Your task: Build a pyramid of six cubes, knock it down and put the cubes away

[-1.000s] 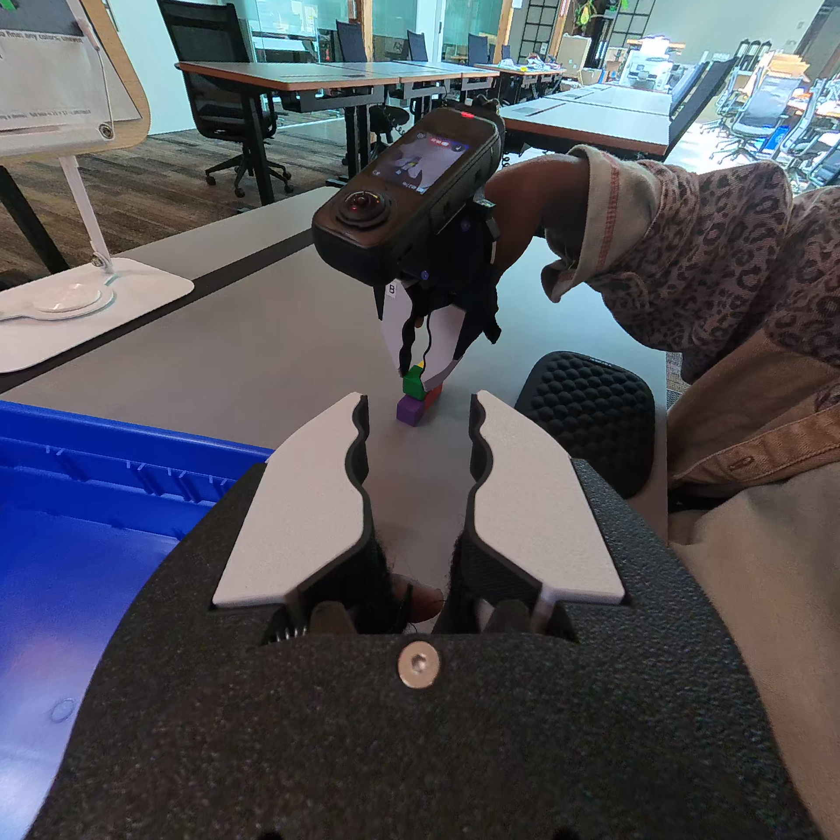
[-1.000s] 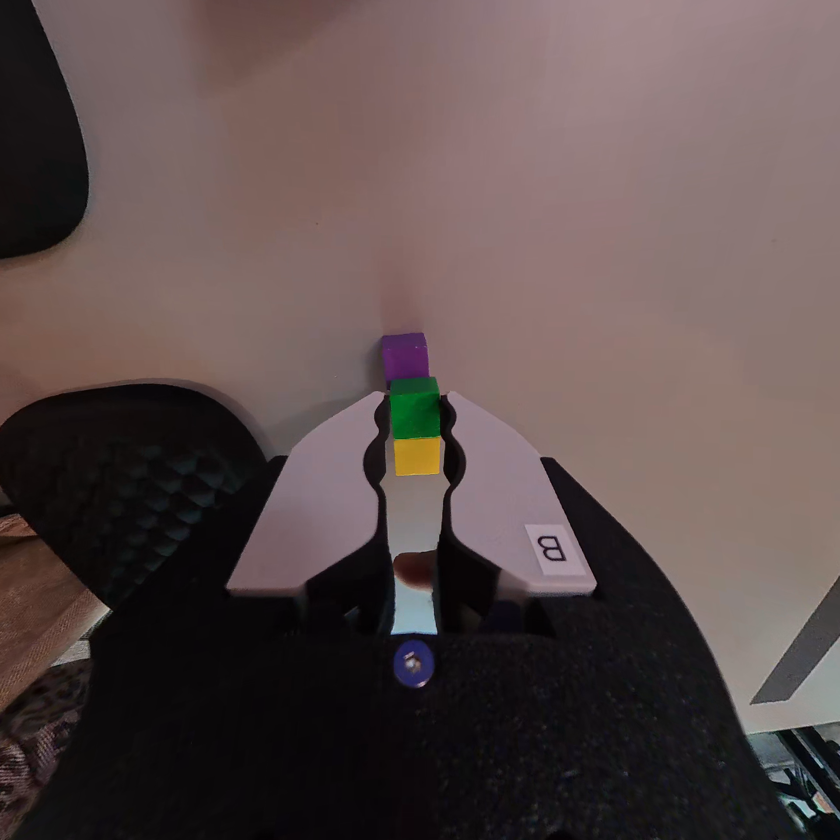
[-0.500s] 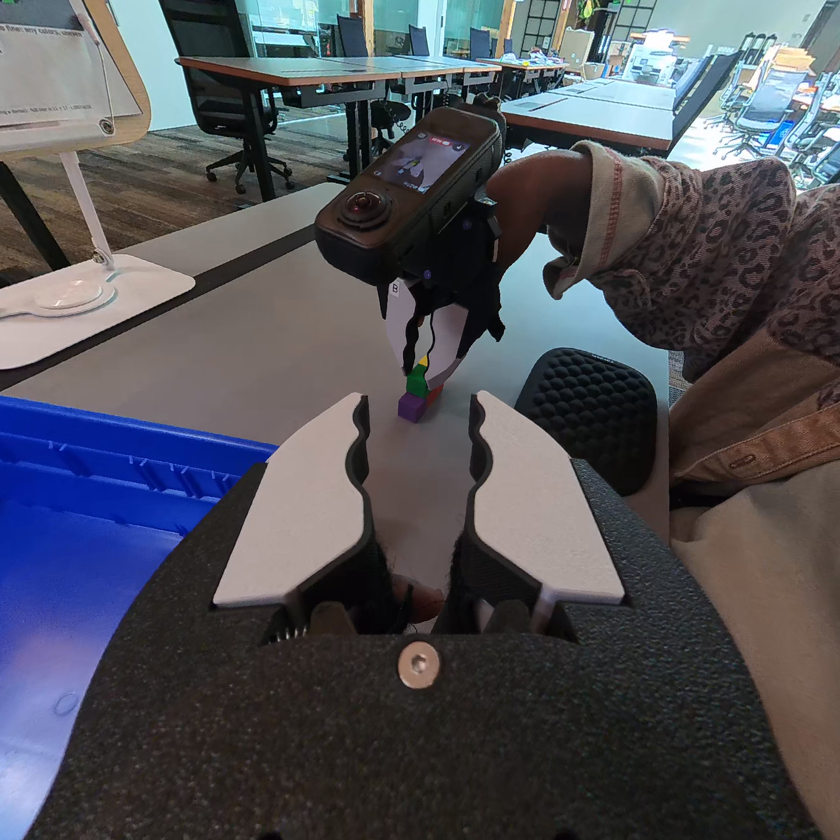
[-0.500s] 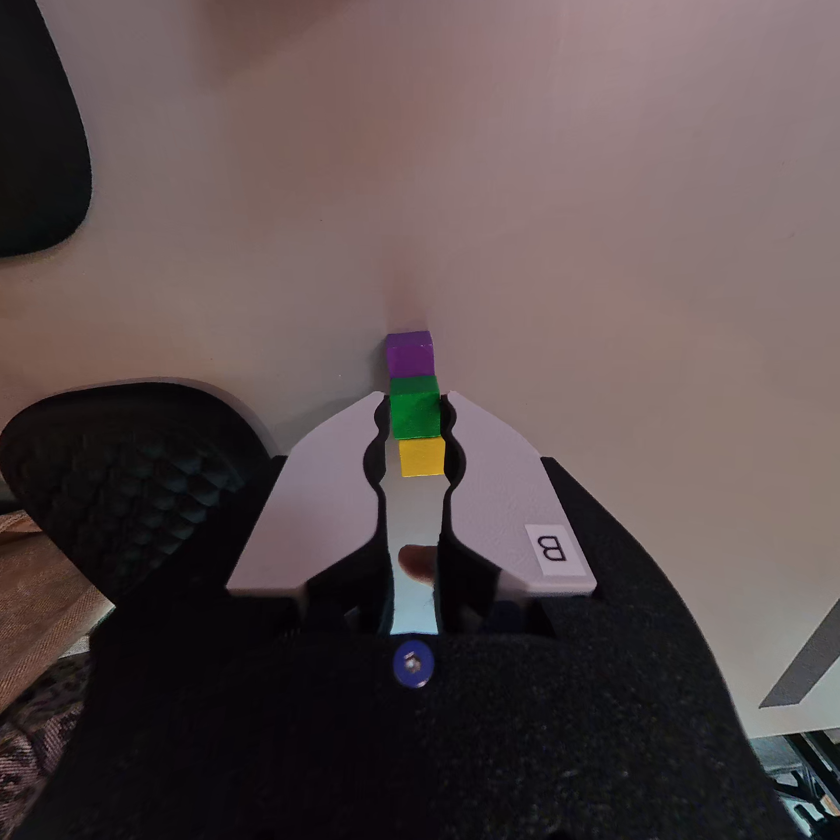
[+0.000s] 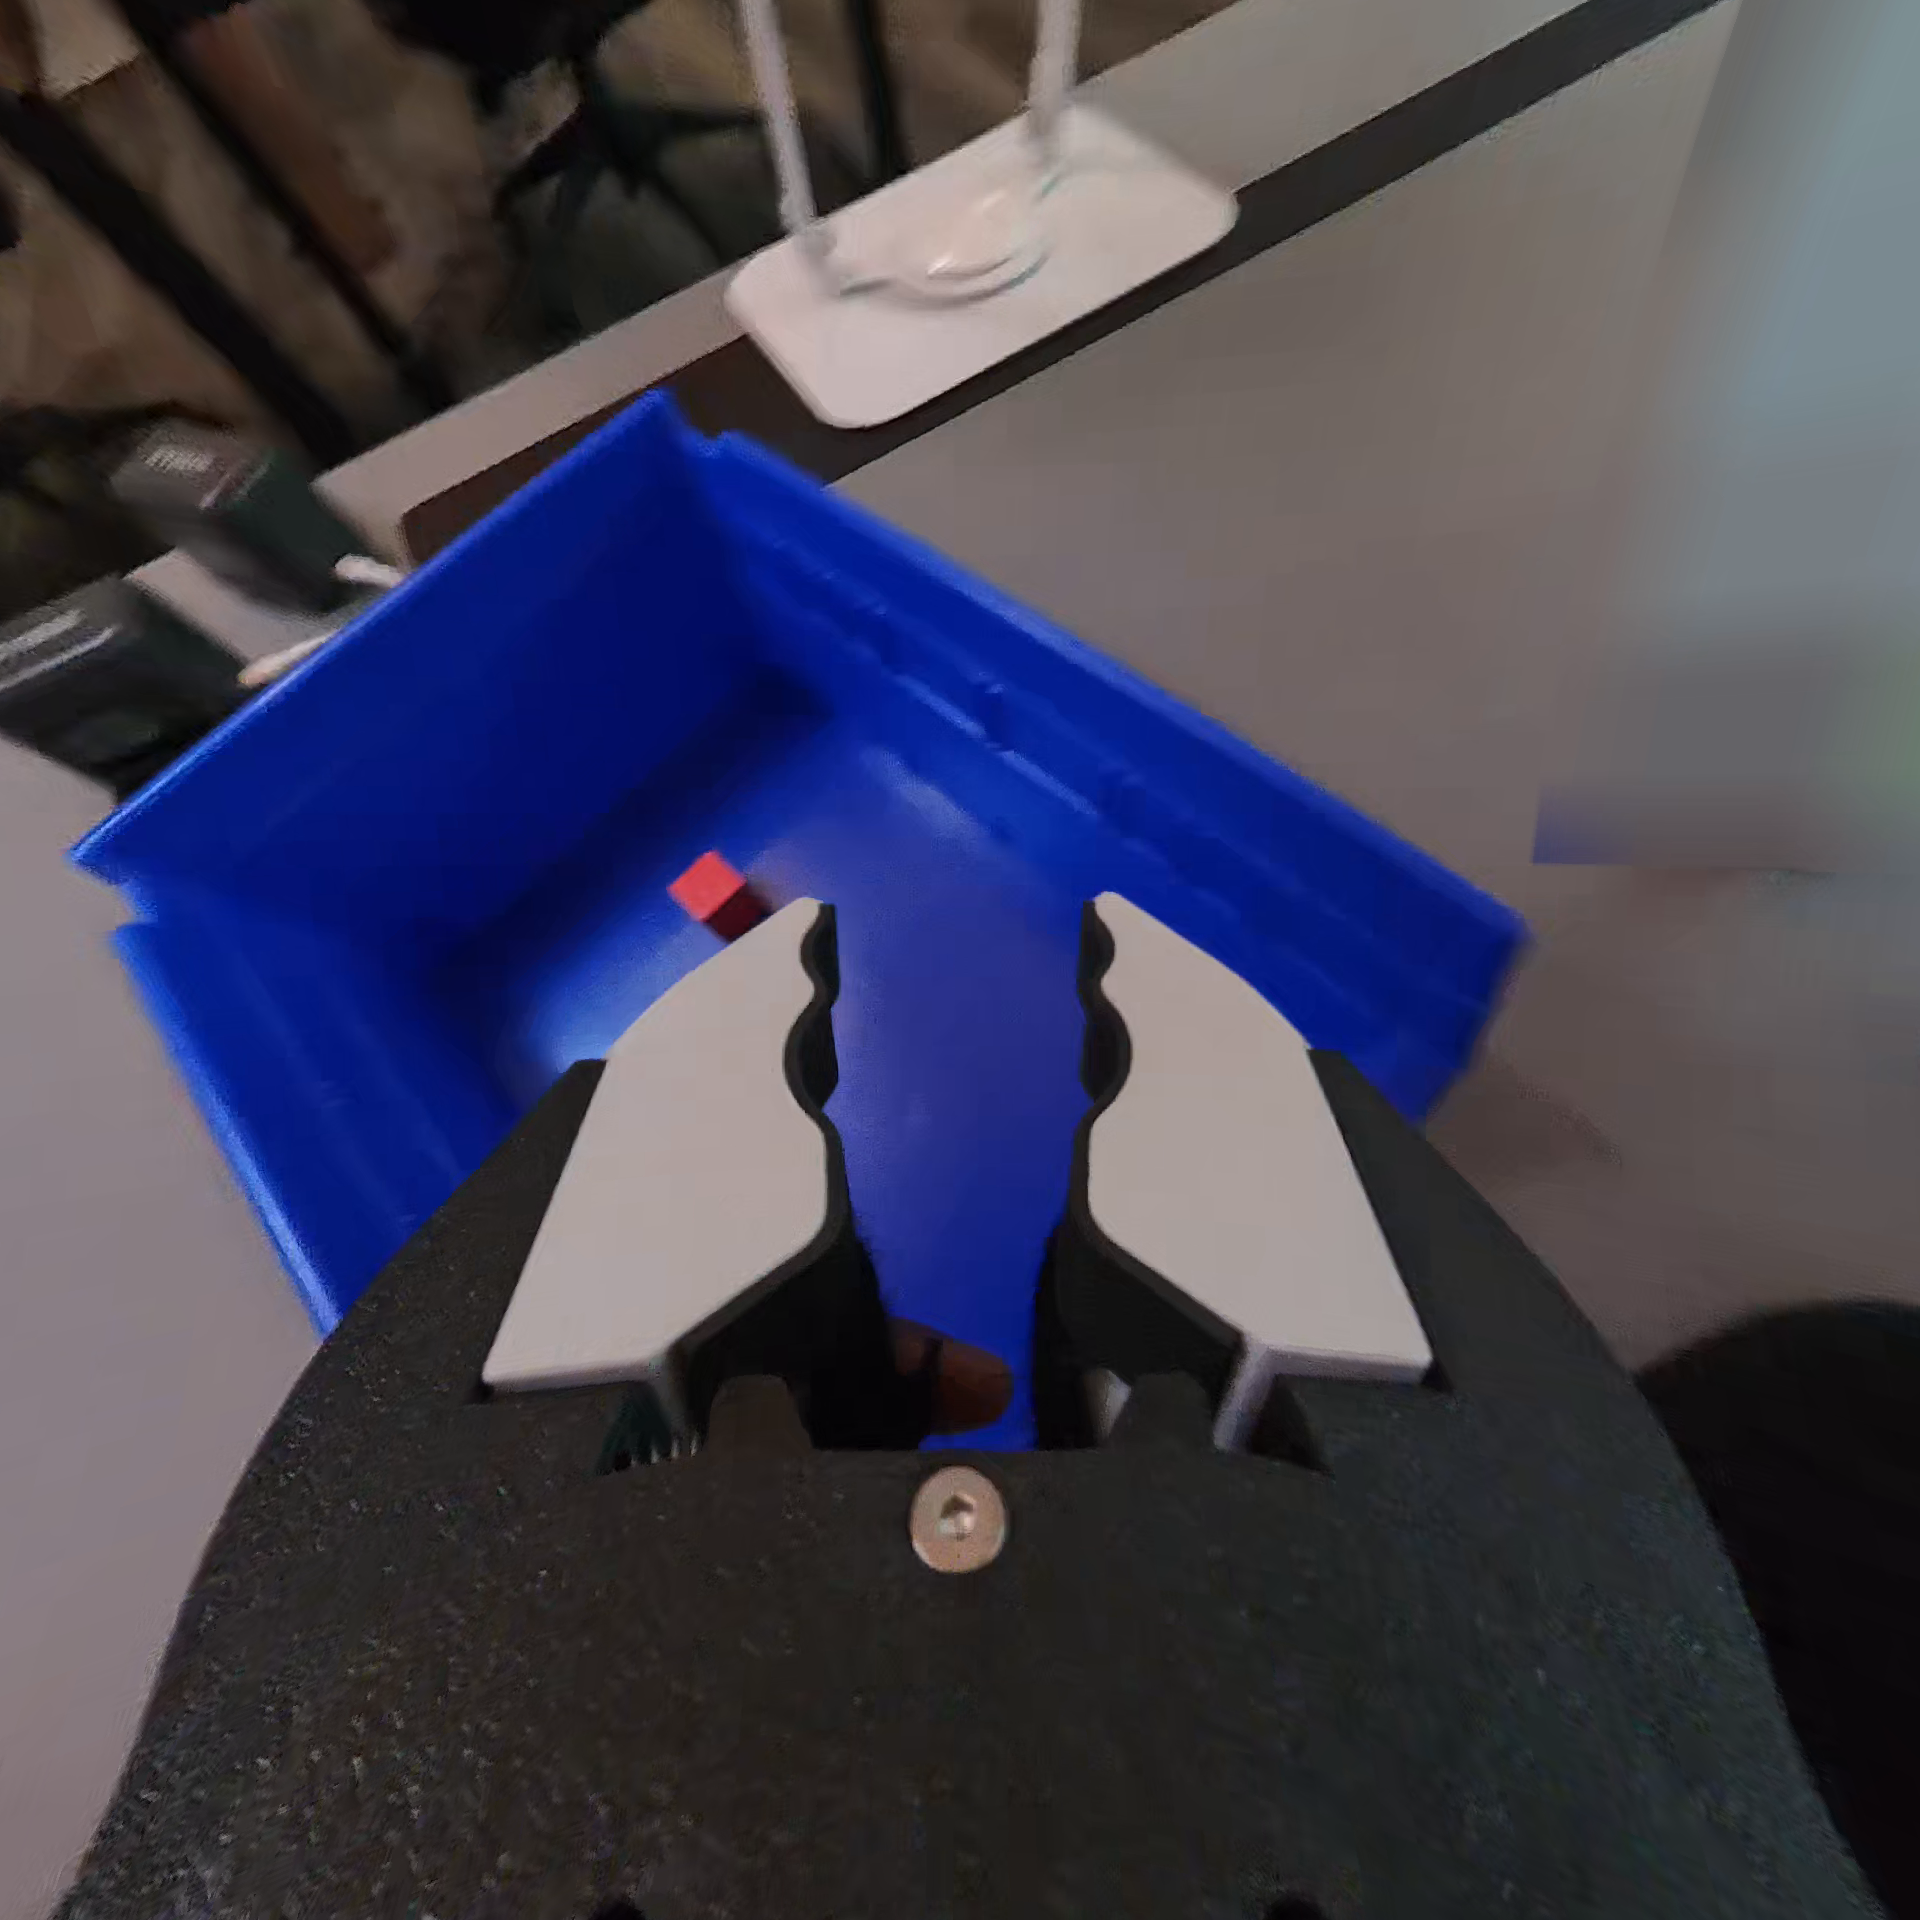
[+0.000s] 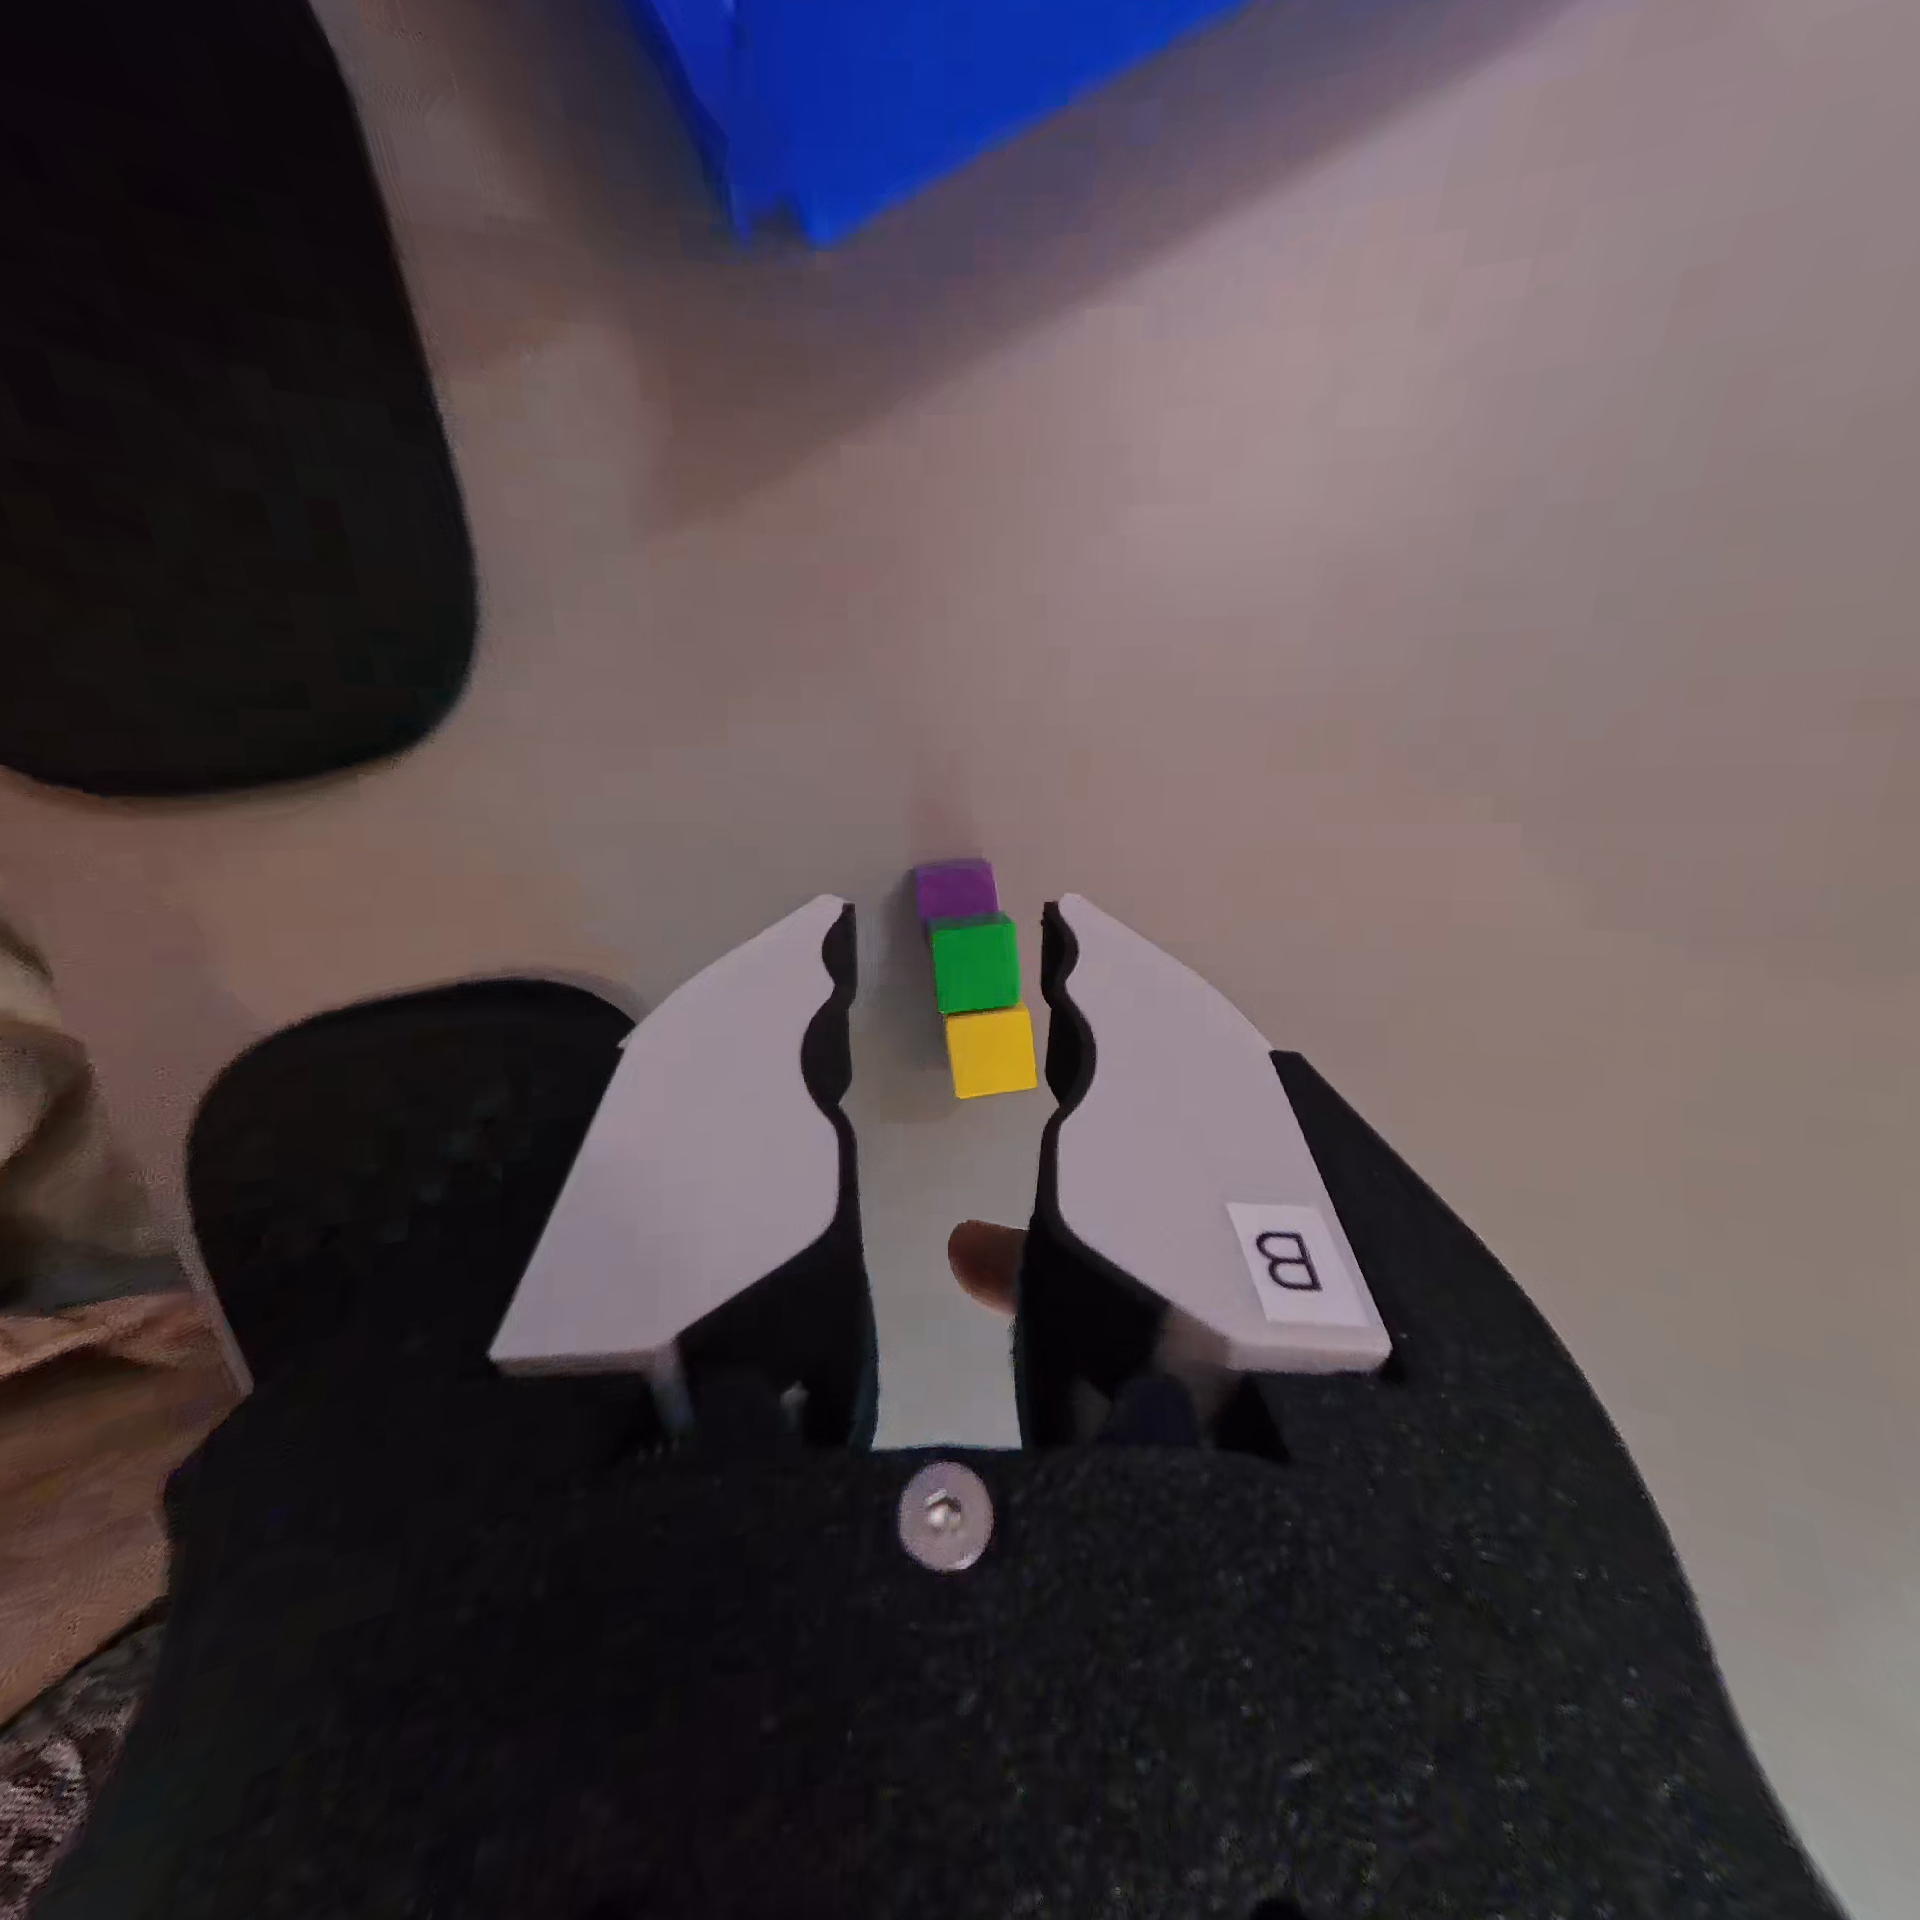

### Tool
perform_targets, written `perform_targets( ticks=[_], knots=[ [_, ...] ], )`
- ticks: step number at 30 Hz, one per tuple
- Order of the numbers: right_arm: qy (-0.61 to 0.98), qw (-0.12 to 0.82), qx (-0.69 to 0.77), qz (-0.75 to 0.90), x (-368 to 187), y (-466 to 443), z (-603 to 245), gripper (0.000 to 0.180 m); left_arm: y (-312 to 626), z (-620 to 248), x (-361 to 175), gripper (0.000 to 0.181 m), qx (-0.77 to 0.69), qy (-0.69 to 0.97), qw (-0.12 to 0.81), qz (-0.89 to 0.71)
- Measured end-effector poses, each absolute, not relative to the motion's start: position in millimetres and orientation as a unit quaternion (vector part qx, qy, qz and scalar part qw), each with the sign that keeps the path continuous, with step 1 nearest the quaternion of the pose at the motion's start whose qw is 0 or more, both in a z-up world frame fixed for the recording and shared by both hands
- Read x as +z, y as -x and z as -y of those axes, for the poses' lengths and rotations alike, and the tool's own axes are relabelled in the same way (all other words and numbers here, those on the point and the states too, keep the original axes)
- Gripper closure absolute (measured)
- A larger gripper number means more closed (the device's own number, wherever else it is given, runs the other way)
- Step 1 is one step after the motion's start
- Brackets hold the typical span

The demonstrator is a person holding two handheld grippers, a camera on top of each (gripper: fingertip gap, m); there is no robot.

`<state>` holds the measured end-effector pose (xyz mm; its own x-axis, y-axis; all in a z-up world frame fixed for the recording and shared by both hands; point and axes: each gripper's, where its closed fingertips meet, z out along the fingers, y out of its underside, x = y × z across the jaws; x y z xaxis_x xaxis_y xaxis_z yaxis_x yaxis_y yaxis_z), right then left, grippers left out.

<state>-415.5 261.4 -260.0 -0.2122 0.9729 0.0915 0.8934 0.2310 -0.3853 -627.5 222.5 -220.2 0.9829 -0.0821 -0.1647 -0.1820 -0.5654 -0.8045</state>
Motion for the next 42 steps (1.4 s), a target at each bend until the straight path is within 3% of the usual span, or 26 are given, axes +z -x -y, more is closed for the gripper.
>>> perform_targets(
  ticks=[10,18,22,26,30,32,36,42],
  knots=[
    [0.611,0.275,0.215,0.71,-230.1,403.6,-252.3,0.148,715.5,-276.2,-290.7,0.135,0.042,0.964,0.253,0.065],
    [0.609,0.304,0.224,0.697,-223.6,393.8,-256.0,0.152,729.5,-282.5,-323.6,0.137,0.021,0.976,0.201,0.086],
    [0.608,0.313,0.221,0.695,-222.0,390.7,-256.8,0.152,726.0,-282.7,-328.4,0.16,0.0,0.975,0.204,0.086],
    [0.601,0.333,0.261,0.679,-214.6,397.7,-251.6,0.155,701.6,-286.8,-296.4,0.16,-0.07,0.949,0.3,0.066],
    [0.556,0.378,0.429,0.603,-175.8,422.2,-231.0,0.156,596.9,-274.6,-183.3,0.16,-0.288,0.777,0.552,-0.092],
    [0.52,0.393,0.53,0.542,-147.3,431.3,-221.9,0.156,541.3,-236.1,-132.5,0.16,-0.397,0.652,0.624,-0.169],
    [0.469,0.363,0.663,0.457,-107.6,442.5,-199.7,0.14,477.1,-178.9,-98.2,0.161,-0.52,0.516,0.642,-0.226],
    [0.441,0.332,0.702,0.45,-94.3,454.1,-169.9,0.139,451.3,-163.4,-96.6,0.161,-0.538,0.483,0.65,-0.234]
  ],
)
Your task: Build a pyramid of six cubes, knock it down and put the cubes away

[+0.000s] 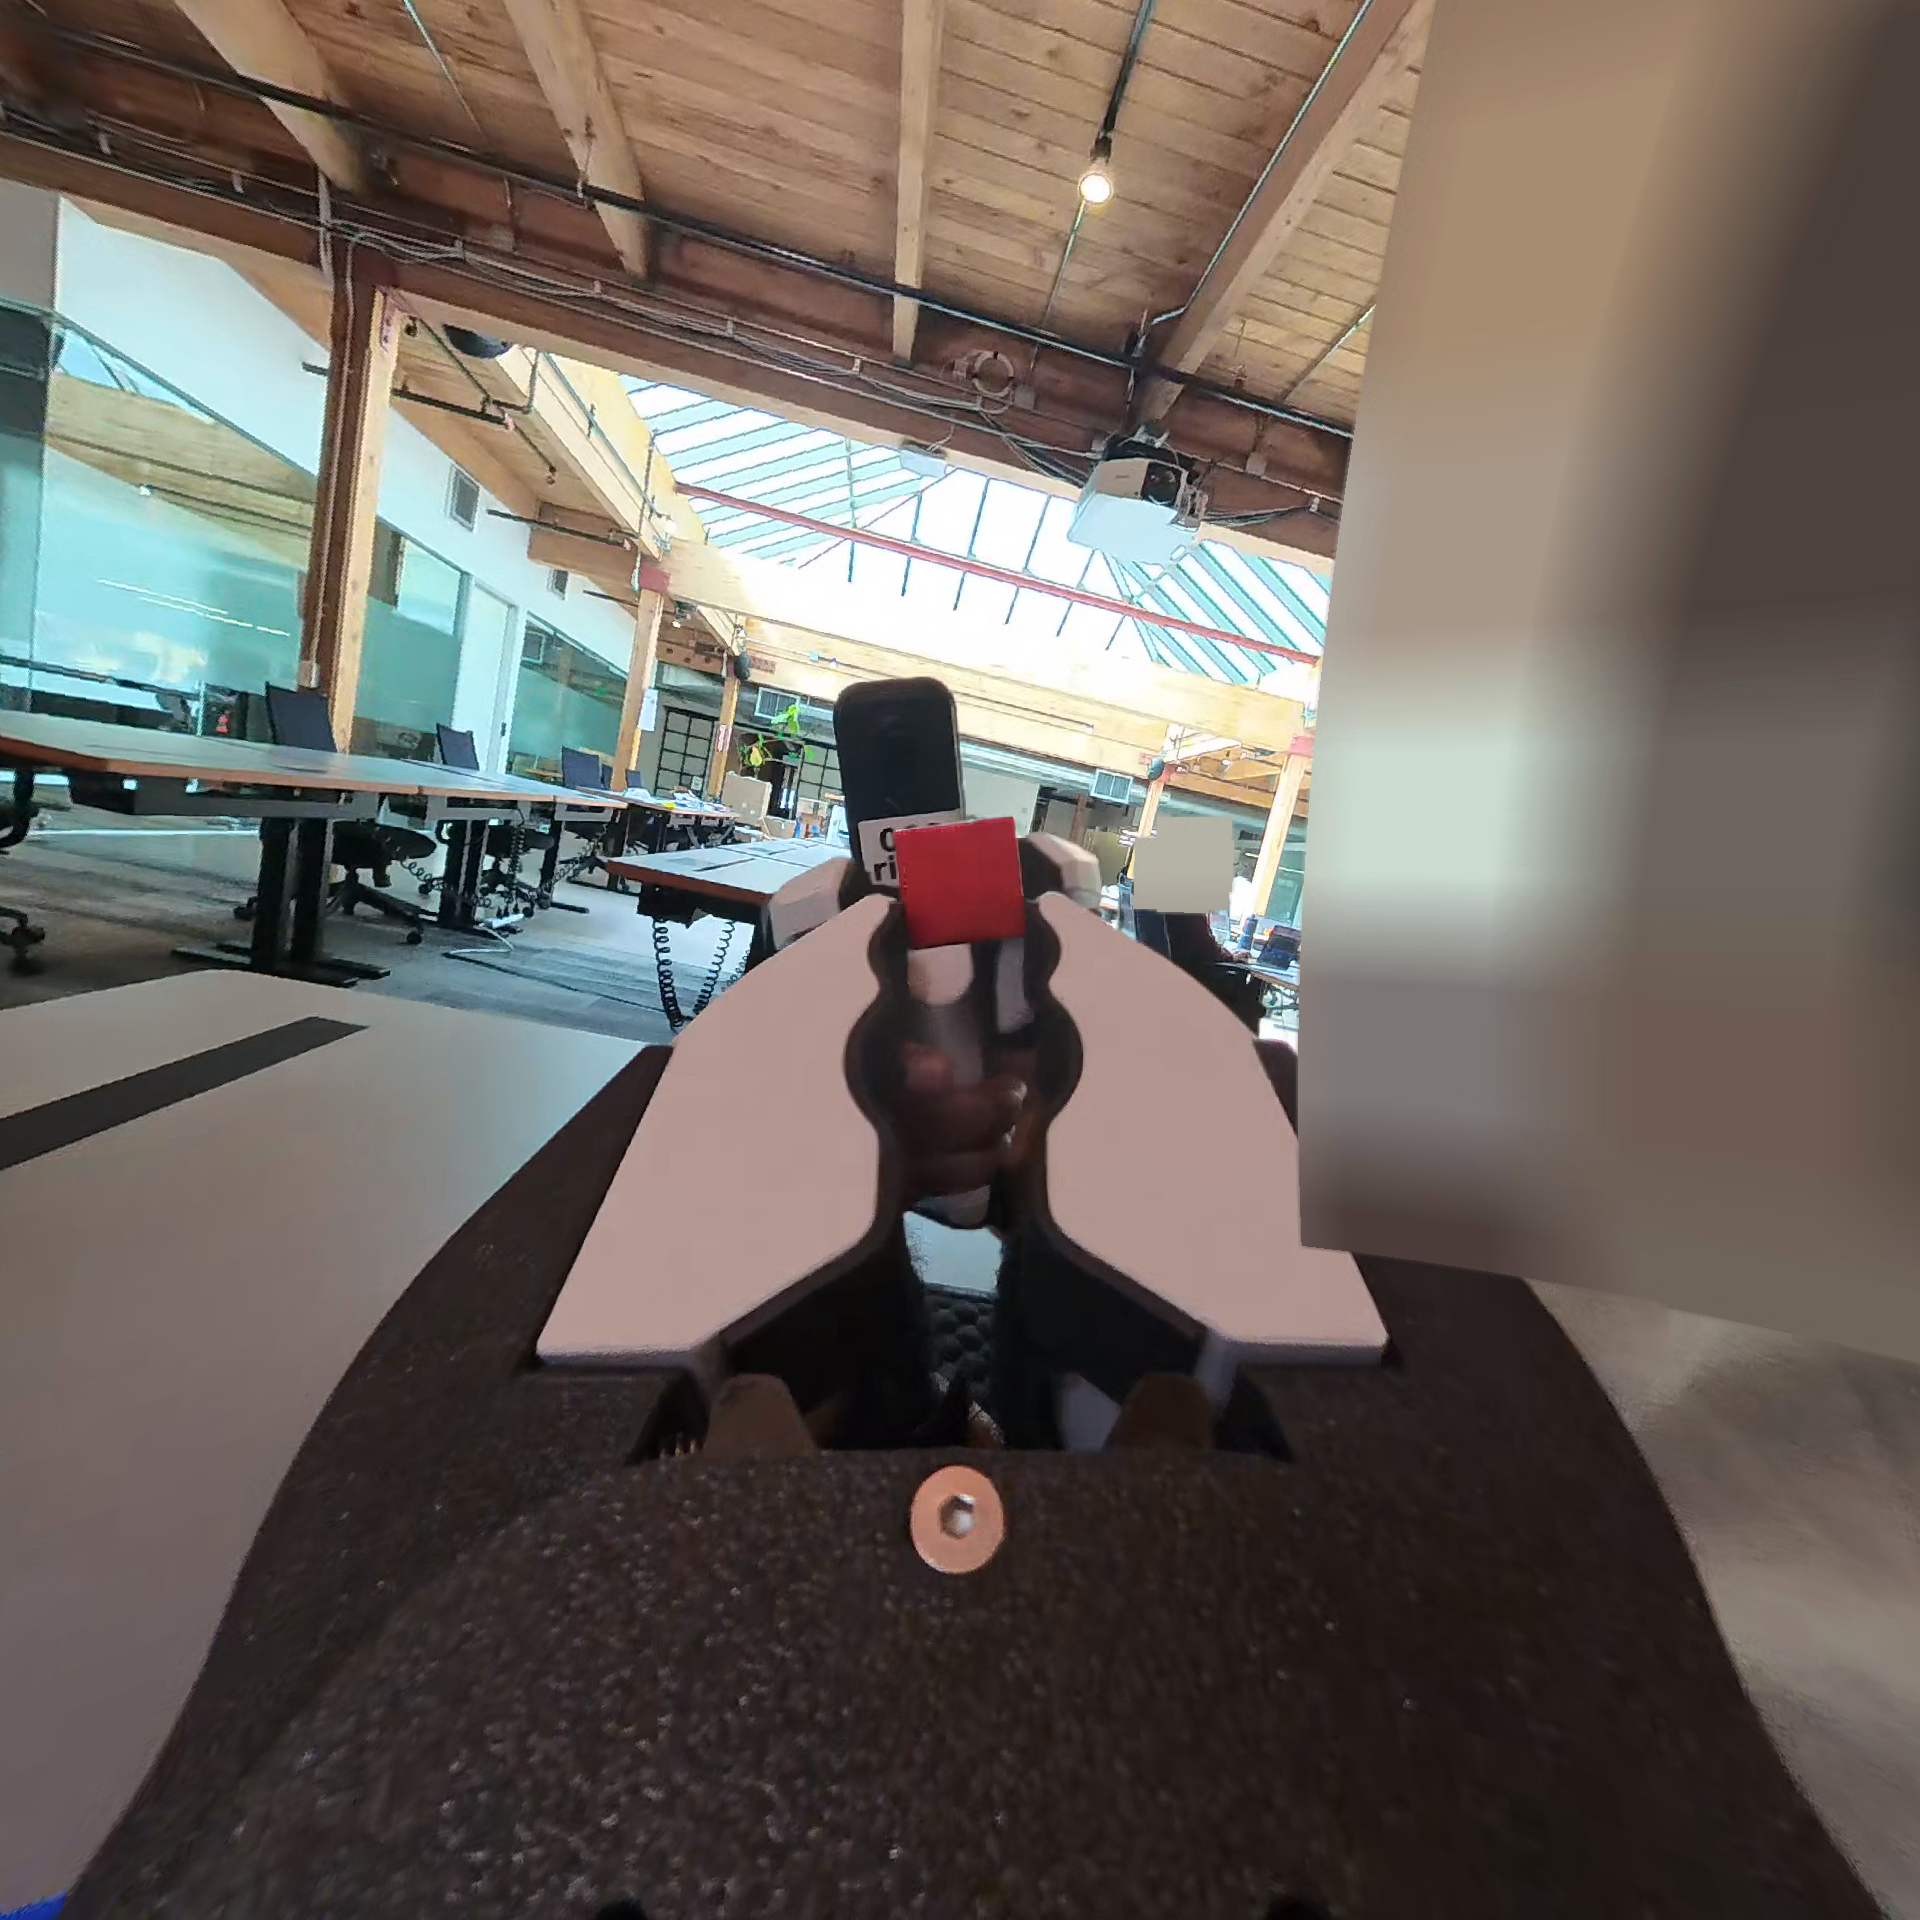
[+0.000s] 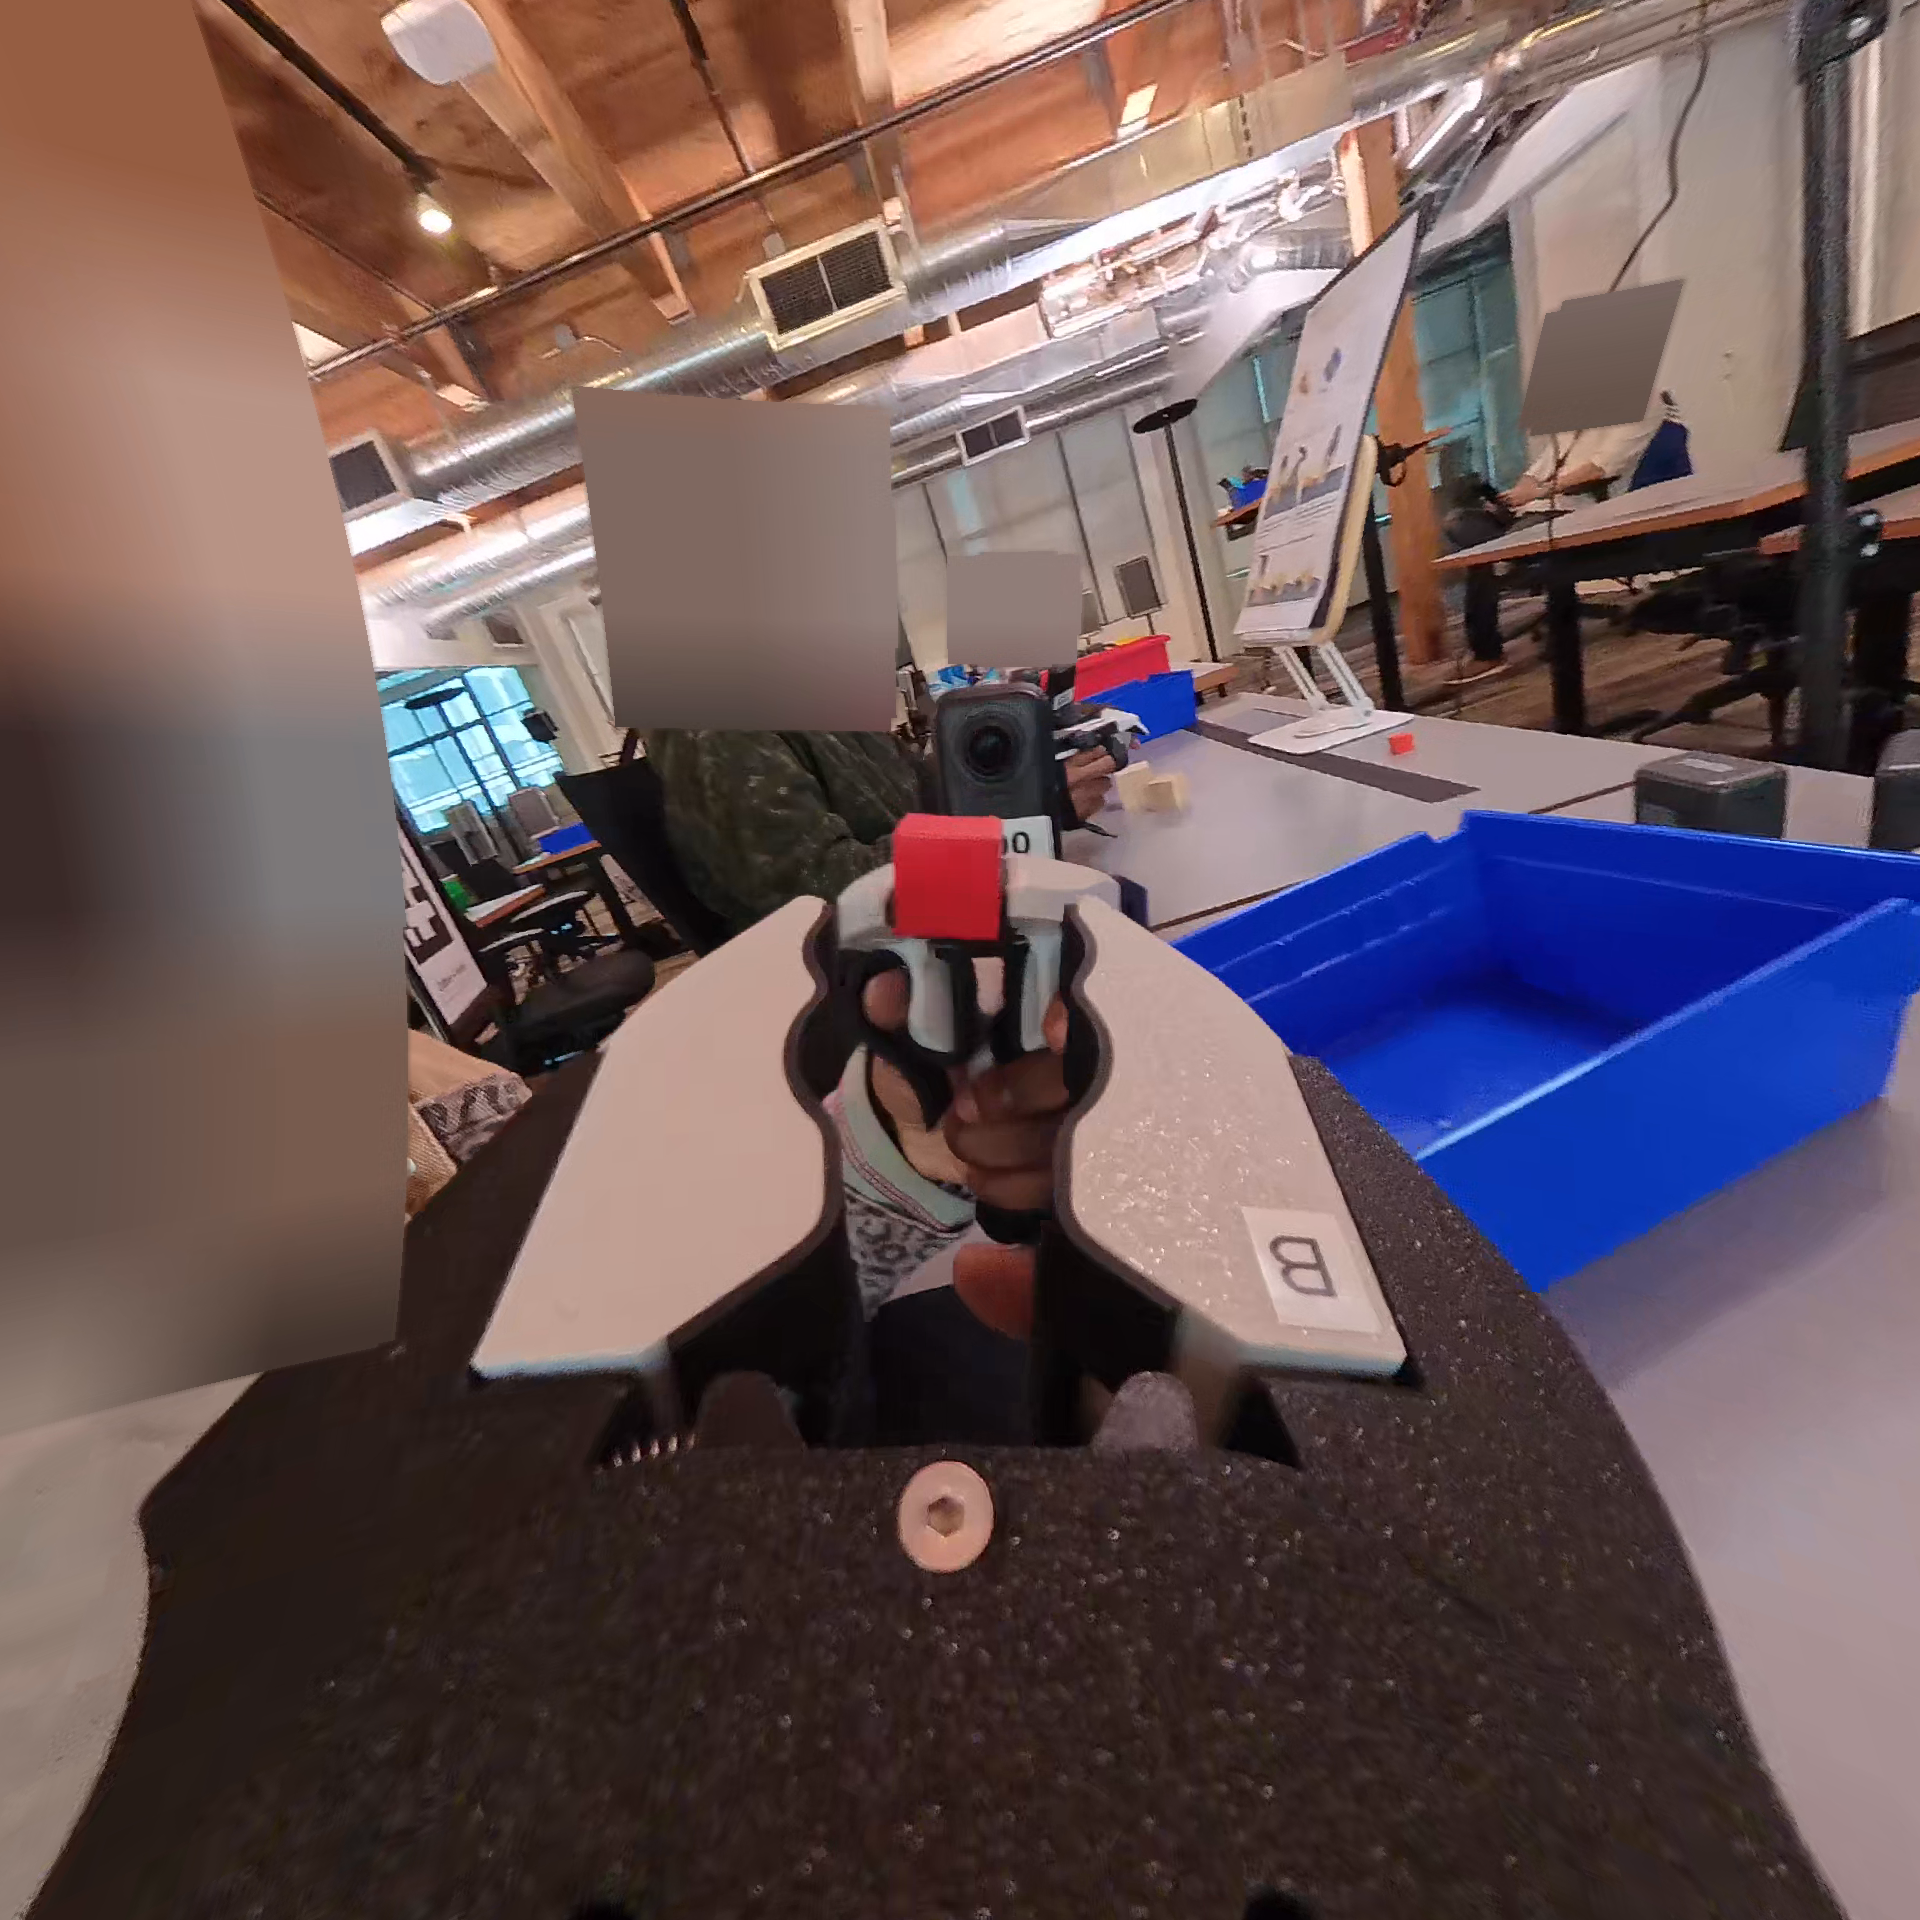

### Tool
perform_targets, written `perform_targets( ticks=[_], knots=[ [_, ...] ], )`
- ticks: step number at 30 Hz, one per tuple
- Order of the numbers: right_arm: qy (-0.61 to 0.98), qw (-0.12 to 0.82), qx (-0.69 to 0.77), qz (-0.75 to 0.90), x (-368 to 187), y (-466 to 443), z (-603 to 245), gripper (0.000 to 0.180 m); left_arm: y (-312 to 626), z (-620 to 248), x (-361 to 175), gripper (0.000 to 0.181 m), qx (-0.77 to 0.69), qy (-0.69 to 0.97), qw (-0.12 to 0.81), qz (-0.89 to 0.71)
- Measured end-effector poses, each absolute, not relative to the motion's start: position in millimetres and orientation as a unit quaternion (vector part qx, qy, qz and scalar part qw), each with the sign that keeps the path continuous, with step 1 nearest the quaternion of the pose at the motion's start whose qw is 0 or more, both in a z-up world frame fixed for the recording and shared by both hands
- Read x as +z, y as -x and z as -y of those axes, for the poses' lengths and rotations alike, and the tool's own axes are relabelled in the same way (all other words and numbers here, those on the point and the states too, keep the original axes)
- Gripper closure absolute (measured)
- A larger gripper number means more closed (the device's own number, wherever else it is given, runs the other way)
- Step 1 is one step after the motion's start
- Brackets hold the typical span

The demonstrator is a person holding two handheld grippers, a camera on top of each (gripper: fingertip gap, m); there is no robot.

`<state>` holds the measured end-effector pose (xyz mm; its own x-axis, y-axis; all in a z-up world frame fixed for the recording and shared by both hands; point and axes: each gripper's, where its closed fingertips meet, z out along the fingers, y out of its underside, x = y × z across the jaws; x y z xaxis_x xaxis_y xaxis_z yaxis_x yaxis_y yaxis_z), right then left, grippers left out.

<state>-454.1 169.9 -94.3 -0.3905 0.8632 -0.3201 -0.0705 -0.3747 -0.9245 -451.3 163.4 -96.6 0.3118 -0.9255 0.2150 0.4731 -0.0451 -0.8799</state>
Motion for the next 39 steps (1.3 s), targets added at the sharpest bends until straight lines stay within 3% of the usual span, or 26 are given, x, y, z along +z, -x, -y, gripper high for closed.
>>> perform_targets(
  ticks=[9,13,17,20,23,39],
  knots=[
    [0.448,0.337,0.683,0.468,-102.0,460.5,-168.8,0.16,446.8,-166.2,-107.5,0.16,-0.509,0.512,0.647,-0.246],
    [0.46,0.349,0.626,0.524,-114.1,454.4,-176.6,0.16,446.6,-170.8,-128.8,0.159,-0.461,0.583,0.616,-0.26],
    [0.544,0.32,0.381,0.676,-163.2,428.2,-227.2,0.16,460.4,-176.8,-170.2,0.141,-0.321,0.712,0.563,-0.27],
    [0.588,0.212,0.151,0.766,-217.2,390.9,-264.1,0.16,470.4,-173.0,-185.3,0.138,-0.27,0.753,0.539,-0.265],
    [0.573,0.134,0.068,0.806,-247.3,378.4,-269.9,0.16,477.0,-173.1,-184.7,0.138,-0.258,0.757,0.548,-0.246],
    [0.564,0.089,0.036,0.82,-283.1,387.5,-278.7,0.16,491.9,-166.2,-183.8,0.137,-0.253,0.758,0.557,-0.226]
  ],
)
